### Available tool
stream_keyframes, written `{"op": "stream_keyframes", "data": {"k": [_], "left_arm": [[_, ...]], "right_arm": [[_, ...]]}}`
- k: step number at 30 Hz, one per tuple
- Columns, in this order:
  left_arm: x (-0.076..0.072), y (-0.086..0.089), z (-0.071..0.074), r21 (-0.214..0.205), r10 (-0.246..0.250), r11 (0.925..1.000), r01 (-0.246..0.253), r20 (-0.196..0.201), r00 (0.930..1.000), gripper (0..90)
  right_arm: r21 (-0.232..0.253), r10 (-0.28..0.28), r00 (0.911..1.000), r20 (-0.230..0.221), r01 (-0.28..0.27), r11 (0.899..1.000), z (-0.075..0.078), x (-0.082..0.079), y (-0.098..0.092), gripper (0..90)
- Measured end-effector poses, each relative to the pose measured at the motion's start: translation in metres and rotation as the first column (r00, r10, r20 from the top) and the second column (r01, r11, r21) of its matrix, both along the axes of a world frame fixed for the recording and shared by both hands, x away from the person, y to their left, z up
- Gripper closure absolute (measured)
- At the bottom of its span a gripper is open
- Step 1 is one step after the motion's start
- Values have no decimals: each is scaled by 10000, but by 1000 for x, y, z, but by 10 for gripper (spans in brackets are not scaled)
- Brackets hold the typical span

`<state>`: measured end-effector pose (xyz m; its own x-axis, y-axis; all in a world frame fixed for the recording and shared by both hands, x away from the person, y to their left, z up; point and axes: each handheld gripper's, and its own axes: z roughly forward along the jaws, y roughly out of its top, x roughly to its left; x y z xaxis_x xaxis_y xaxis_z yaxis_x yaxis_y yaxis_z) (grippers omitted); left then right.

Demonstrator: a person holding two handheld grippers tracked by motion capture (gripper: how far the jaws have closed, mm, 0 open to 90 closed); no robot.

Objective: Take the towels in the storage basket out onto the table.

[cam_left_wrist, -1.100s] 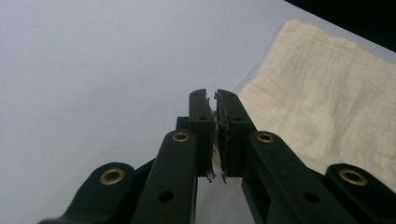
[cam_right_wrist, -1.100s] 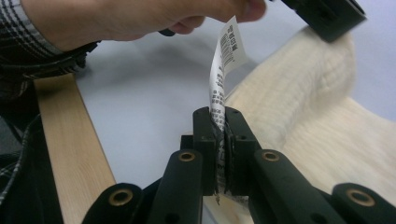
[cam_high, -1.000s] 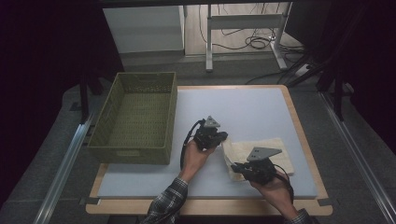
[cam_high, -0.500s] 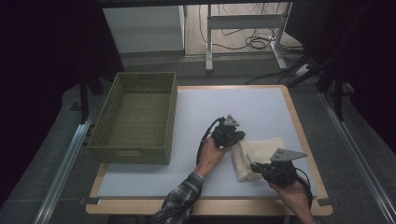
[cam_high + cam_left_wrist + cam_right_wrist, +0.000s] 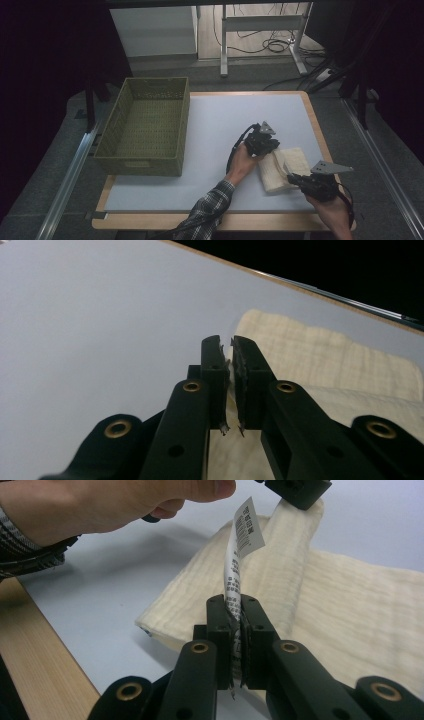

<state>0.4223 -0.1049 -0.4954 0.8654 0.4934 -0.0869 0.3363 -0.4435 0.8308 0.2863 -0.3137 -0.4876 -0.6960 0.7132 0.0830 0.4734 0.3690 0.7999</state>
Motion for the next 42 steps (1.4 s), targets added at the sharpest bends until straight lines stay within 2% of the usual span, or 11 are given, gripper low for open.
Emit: {"op": "stream_keyframes", "data": {"k": [8, 16, 18, 21, 24, 25, 29, 30, 31, 37, 42], "left_arm": [[3, -26, 8, 133, -185, 9997, 181, 253, 9995, 836], [7, -48, 7, 87, -138, 9999, 137, 134, 9998, 826], [9, -52, 4, 211, -151, 9997, 150, 40, 9999, 781], [9, -54, 2, 196, -65, 9998, 66, -25, 10000, 635], [8, -53, 2, 78, 105, 9999, -105, 1, 9999, 524], [7, -50, 3, 149, 151, 9998, -152, 90, 9998, 502], [3, -37, 8, 81, 455, 9989, -458, 285, 9986, 454], [1, -27, 9, 135, 518, 9985, -522, 272, 9983, 437], [1, -27, 9, 135, 518, 9985, -522, 272, 9983, 424], [-10, 2, 6, 169, 598, 9980, -602, 202, 9980, 400], [-16, 12, 1, 287, 621, 9976, -625, 138, 9980, 384]], "right_arm": [[-5, -484, 9988, 41, 484, 9988, 3, -2, -21, 852], [-143, -947, 9955, 52, 947, 9954, 1, 0, -36, 847], [-228, -1044, 9945, 0, 1043, 9943, -3, 1, -38, 845], [-342, -1261, 9920, 13, 1261, 9914, -8, 2, -42, 819], [-419, -1443, 9895, 27, 1443, 9886, -9, 2, -45, 762], [-552, -1600, 9871, 19, 1599, 9856, -7, 1, -48, 689], [-820, -1817, 9831, 244, 1831, 9797, -1, -2, -55, 628], [-958, -1953, 9801, 349, 1978, 9755, 3, -4, -61, 604], [-1078, -2061, 9777, 408, 2094, 9719, 6, -4, -64, 591], [-1258, -2516, 9648, 768, 2597, 9575, 21, -1, -74, 552], [-1169, -2421, 9665, 855, 2510, 9609, 27, 1, -68, 565]]}}
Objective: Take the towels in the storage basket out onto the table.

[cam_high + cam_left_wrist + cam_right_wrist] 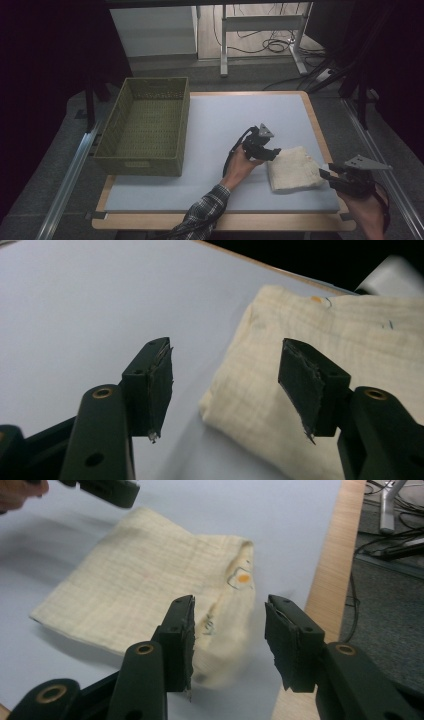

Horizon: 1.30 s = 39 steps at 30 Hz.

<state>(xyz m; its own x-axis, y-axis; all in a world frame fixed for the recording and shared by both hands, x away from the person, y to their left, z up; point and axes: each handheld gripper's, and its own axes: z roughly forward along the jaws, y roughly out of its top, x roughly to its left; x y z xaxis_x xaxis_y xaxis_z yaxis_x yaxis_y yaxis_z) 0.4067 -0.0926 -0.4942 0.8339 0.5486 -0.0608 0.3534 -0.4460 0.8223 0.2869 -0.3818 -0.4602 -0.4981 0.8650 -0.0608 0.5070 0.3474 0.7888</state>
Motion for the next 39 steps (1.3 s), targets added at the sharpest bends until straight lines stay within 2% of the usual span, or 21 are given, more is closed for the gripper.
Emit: {"op": "stream_keyframes", "data": {"k": [2, 3, 7, 8, 9, 10, 11, 12, 14, 15, 16, 18, 23, 26, 28, 29, 32, 35, 39], "left_arm": [[-2, 4, -3, 77, 6, 10000, -6, 8, 10000, 372], [-4, 8, -5, 266, 55, 9996, -55, -24, 10000, 360], [-8, 19, -11, 690, 385, 9969, -390, 88, 9992, 300], [-8, 19, -11, 690, 385, 9969, -390, 88, 9992, 284], [-10, 26, -15, 877, 533, 9947, -536, 56, 9986, 271], [-11, 30, -17, 1021, 621, 9928, -623, 47, 9981, 252], [-11, 30, -17, 1021, 621, 9928, -623, 47, 9981, 233], [-14, 39, -21, 1278, 793, 9887, -791, 33, 9968, 221], [-15, 43, -22, 1410, 883, 9861, -879, 31, 9961, 203], [-19, 52, -25, 1662, 1041, 9806, -1035, 49, 9946, 196], [-19, 52, -25, 1662, 1041, 9806, -1035, 49, 9946, 187], [-23, 65, -28, 1929, 1341, 9721, -1334, 92, 9909, 176], [-23, 80, -39, 2243, 1629, 9618, -1572, -69, 9866, 168], [-22, 85, -43, 1857, 1715, 9693, -1615, -391, 9844, 159], [-21, 87, -45, 1649, 1779, 9721, -1668, -546, 9825, 157], [-20, 88, -45, 1574, 1800, 9733, -1673, -698, 9812, 153], [-20, 88, -45, 1608, 1788, 9728, -1667, -638, 9818, 150], [-20, 88, -46, 1594, 1794, 9730, -1671, -660, 9816, 148], [-20, 88, -46, 1576, 1802, 9732, -1678, -677, 9813, 148]], "right_arm": [[-46, 22, 10000, 32, -22, 10000, 1, 0, 1, 568], [-15, 140, 9999, -53, -140, 9999, 2, 1, 4, 606], [236, 381, 9980, -497, -369, 9990, -6, 5, 9, 637], [236, 381, 9980, -497, -369, 9990, -6, 5, 9, 637], [239, 414, 9953, -874, -395, 9989, -17, 8, 11, 637], [234, 399, 9939, -1030, -377, 9990, -23, 10, 12, 637], [234, 399, 9939, -1030, -377, 9990, -23, 10, 12, 637], [289, 408, 9900, -1352, -372, 9989, -34, 13, 13, 637], [294, 419, 9888, -1431, -381, 9988, -39, 14, 15, 641], [208, 404, 9880, -1489, -377, 9991, -43, 15, 17, 765], [154, 433, 9890, -1414, -416, 9990, -44, 14, 18, 817], [108, 483, 9908, -1265, -473, 9988, -42, 12, 20, 873], [103, 602, 9959, -669, -597, 9982, -21, 7, 22, 883], [7, 475, 9977, -488, -475, 9989, -9, 5, 17, 882], [-105, 248, 9978, -621, -255, 9996, -9, 7, 11, 882], [-109, 153, 9972, -735, -161, 9998, -11, 9, 7, 882], [-173, -178, 9926, -1205, 158, 9997, -25, 14, -3, 881], [-144, -280, 9860, -1643, 260, 9996, -40, 16, -10, 876], [-103, -330, 9822, -1849, 316, 9994, -49, 18, -12, 794]]}}
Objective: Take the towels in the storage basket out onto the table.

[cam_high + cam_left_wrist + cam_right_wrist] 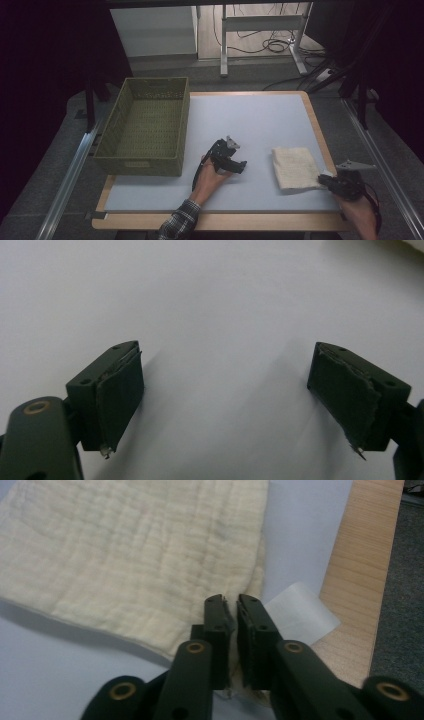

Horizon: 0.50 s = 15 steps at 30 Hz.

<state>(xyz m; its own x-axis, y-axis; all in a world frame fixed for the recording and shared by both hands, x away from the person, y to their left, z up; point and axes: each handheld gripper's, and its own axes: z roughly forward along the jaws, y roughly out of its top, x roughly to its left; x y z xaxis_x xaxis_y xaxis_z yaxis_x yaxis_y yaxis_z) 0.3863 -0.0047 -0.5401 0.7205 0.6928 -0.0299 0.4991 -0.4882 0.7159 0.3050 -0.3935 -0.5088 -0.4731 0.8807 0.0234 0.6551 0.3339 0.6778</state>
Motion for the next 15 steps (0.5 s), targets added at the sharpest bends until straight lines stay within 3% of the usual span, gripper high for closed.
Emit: {"op": "stream_keyframes", "data": {"k": [2, 7, 11, 13, 14, 15], "left_arm": [[0, 0, 0, -5, 3, 10000, -3, -1, 10000, 148], [0, 0, 0, 1, -3, 10000, 3, 9, 10000, 148], [0, 0, 0, -2, -5, 10000, 5, 13, 10000, 148], [0, 0, 0, -2, -4, 10000, 4, 16, 10000, 149], [0, 0, 0, -3, -3, 10000, 3, 17, 10000, 148], [0, 0, 0, -4, -2, 10000, 2, 17, 10000, 149]], "right_arm": [[-135, -85, 9999, 100, 86, 9999, 4, 2, 1, 720], [49, -114, 9995, 279, 113, 9999, 15, 14, 5, 645], [311, -138, 9998, -126, 142, 9994, 8, 36, 10, 586], [347, -176, 9995, -268, 185, 9992, 4, 40, 10, 587], [564, -291, 9989, -356, 311, 9979, -1, 43, 7, 713], [785, -268, 9986, -462, 303, 9965, -2, 43, 5, 776]]}}
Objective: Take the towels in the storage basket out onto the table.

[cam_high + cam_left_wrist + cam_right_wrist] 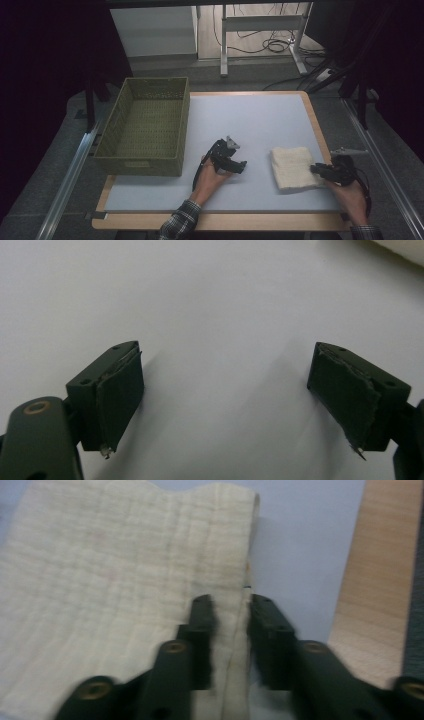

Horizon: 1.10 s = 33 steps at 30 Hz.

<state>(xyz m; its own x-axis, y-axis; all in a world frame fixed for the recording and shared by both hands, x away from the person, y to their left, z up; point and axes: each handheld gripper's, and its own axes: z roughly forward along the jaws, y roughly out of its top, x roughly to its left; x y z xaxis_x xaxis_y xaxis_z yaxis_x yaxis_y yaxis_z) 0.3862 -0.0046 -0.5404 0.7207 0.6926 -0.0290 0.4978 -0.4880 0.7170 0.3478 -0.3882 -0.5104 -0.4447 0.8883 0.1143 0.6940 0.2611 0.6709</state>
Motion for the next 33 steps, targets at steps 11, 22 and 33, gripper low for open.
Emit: {"op": "stream_keyframes", "data": {"k": [11, 22, 33], "left_arm": [[0, 0, 0, 3, -3, 10000, 3, 11, 10000, 148], [0, 0, 0, -12, 6, 10000, -6, 28, 10000, 149], [0, 0, 0, 8, -19, 10000, 19, 15, 10000, 149]], "right_arm": [[669, 514, 9984, 247, -530, 9964, 23, -9, 10, 871], [732, 2205, 9731, 661, -2251, 9716, 53, -1, 84, 872], [273, 2786, 9552, 998, -2826, 9589, 72, -4, 128, 871]]}}
